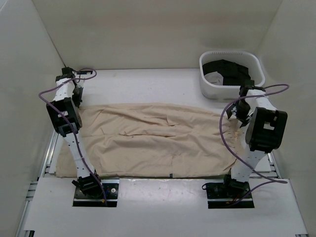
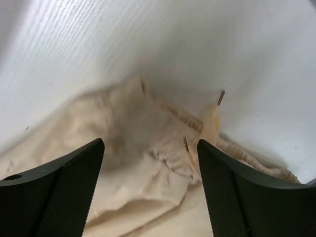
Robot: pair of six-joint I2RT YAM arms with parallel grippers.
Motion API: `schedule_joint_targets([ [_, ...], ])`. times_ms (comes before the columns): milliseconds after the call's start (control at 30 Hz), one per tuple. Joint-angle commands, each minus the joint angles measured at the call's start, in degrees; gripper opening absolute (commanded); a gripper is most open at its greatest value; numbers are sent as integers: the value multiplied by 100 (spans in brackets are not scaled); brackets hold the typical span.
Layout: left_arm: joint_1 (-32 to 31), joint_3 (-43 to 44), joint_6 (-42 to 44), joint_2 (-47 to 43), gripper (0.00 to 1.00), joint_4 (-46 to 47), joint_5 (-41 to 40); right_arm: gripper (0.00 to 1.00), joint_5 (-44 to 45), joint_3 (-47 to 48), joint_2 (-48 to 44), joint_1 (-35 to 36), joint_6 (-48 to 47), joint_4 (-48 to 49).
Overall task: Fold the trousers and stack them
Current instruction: Flatten the trousers out
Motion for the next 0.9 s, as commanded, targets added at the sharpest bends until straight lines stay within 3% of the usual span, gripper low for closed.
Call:
schedule_joint_targets([
  [0,48,-237,63,-920,14,-32,178,83,38,-16,-664,-28,-438,-418],
  [167,48,-431,63,-920,14,-32,178,81,-68,352,-947,-28,-263,64],
  [333,48,-317,10,-868,14,-94,248,72,-314,1177,272,-28,10,5],
  [800,48,-317,10,-815,14,-94,72,71,-156,204,821,191,405,347],
  [867,48,-317,10,-815,14,-94,72,60,-86,142,873,191,344,347],
])
